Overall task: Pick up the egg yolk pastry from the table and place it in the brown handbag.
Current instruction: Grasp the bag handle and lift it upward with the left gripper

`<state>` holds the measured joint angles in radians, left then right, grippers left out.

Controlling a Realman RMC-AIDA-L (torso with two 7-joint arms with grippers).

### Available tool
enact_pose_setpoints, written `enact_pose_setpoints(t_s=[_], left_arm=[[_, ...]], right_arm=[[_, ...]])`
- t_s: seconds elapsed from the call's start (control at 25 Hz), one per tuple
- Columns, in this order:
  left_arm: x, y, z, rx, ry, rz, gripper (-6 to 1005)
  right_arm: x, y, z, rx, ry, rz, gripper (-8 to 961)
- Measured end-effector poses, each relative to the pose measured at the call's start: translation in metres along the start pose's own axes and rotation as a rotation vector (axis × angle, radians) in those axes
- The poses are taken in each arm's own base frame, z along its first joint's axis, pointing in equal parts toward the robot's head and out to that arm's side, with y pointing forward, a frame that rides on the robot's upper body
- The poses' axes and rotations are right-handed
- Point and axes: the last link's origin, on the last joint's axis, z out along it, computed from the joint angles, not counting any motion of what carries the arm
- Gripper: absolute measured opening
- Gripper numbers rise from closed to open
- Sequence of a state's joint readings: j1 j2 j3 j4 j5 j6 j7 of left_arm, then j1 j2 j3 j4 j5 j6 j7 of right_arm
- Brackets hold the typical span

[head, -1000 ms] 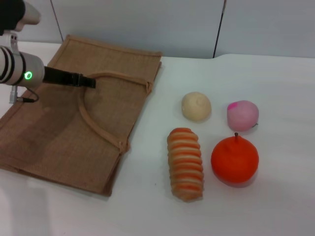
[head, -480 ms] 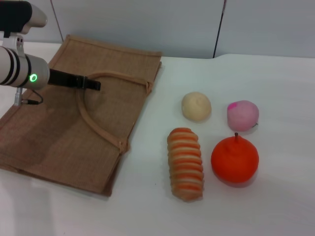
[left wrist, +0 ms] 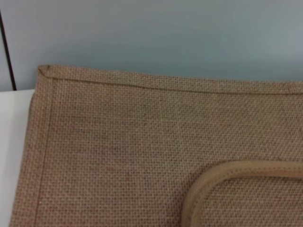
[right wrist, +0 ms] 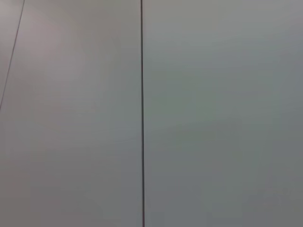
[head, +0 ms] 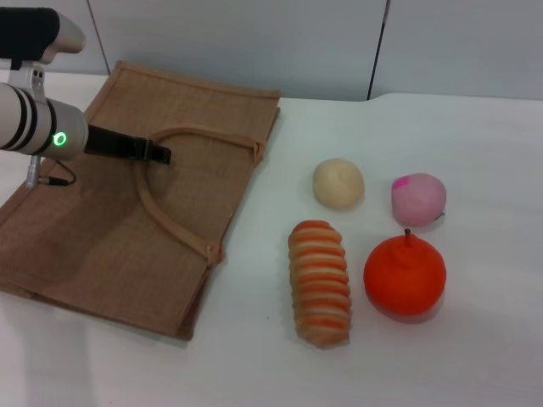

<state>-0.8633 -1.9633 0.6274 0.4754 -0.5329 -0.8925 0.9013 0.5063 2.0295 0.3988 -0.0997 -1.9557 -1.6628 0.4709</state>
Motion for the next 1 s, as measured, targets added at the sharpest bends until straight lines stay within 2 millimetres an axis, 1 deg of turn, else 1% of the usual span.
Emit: enact_pose_setpoints(t_s=[0.04, 0.56, 1.0], left_arm=[[0.0001, 0.0, 0.0001, 0.0, -0.001, 0.0, 596], [-0.0012, -0.0021, -0.0012, -0.001, -0.013, -0.016, 520], [-0.0039, -0.0067, -0.0022, 0.005, -0.024, -0.033, 427]], right_arm=[[0.0, 0.0, 0.0, 0.0, 0.0, 0.0, 855], [0.0, 0.0, 0.0001, 0.0, 0.0, 0.001, 855], [0.0, 0.0, 0.0, 0.0, 0.0, 0.002, 856]])
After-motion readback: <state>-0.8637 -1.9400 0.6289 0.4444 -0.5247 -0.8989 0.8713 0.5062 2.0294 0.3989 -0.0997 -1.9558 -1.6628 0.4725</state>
